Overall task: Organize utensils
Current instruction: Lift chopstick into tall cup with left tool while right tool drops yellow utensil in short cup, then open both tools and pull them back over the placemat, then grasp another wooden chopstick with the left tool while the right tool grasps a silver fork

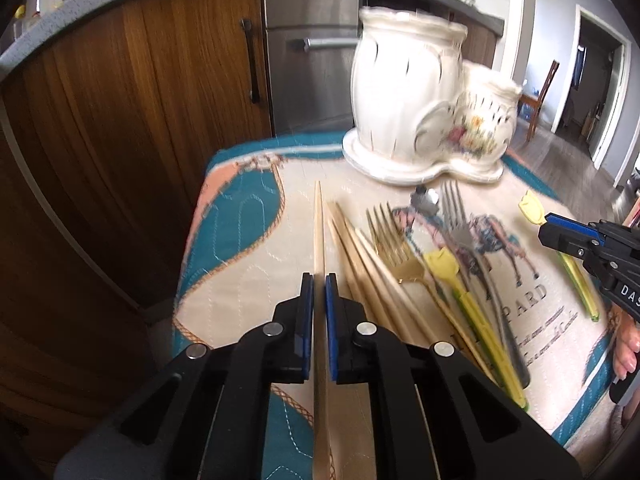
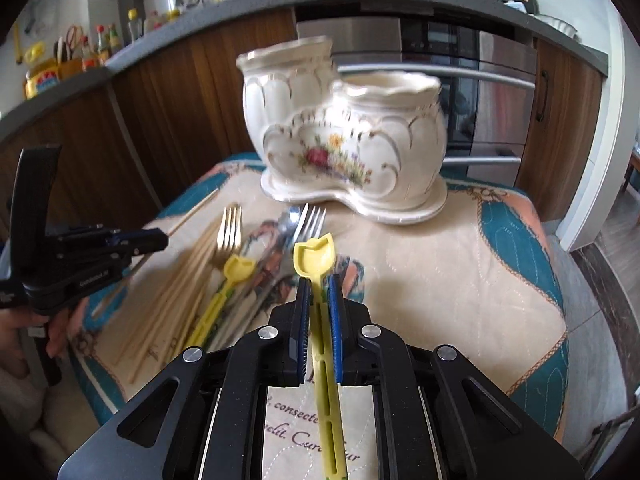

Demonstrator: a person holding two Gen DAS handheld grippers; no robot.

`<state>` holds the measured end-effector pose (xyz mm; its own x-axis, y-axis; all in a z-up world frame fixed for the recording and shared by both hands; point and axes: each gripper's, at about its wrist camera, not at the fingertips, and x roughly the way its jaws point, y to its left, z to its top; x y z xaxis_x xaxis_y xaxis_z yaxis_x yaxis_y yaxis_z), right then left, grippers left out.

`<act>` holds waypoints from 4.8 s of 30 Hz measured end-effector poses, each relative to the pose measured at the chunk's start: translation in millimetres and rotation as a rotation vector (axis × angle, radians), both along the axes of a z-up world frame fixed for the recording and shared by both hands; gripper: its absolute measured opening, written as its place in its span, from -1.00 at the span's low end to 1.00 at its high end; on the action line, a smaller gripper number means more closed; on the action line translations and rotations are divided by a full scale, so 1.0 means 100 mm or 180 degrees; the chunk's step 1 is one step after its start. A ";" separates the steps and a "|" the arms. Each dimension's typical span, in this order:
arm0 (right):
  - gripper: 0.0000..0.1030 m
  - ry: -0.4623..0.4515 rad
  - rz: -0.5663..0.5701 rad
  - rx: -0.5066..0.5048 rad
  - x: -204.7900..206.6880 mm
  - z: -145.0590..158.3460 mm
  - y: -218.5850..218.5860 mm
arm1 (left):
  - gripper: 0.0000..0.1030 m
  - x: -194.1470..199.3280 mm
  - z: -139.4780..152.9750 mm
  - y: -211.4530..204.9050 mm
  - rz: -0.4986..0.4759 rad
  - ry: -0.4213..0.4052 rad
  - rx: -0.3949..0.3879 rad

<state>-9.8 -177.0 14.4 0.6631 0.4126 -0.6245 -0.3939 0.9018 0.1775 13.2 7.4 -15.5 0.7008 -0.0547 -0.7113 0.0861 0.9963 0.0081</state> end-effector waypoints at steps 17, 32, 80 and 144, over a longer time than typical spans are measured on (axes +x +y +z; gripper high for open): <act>-0.79 -0.0844 -0.0387 0.0675 0.54 0.91 -0.36 | -0.89 0.32 1.20 -0.06 -0.0404 -0.1385 -0.0837; -0.79 -0.1089 -0.0674 0.0951 1.38 0.98 -0.23 | -0.88 1.32 1.45 -0.41 -0.0418 -0.1879 -0.0934; -0.72 -0.0707 -0.0722 0.0550 1.11 0.57 -0.32 | -0.61 0.96 1.03 -0.24 -0.0337 -0.1184 -0.0465; 0.90 -0.0062 -0.0351 -0.0076 0.31 0.18 0.00 | -0.23 0.04 -0.21 -0.13 0.0022 0.0412 0.0244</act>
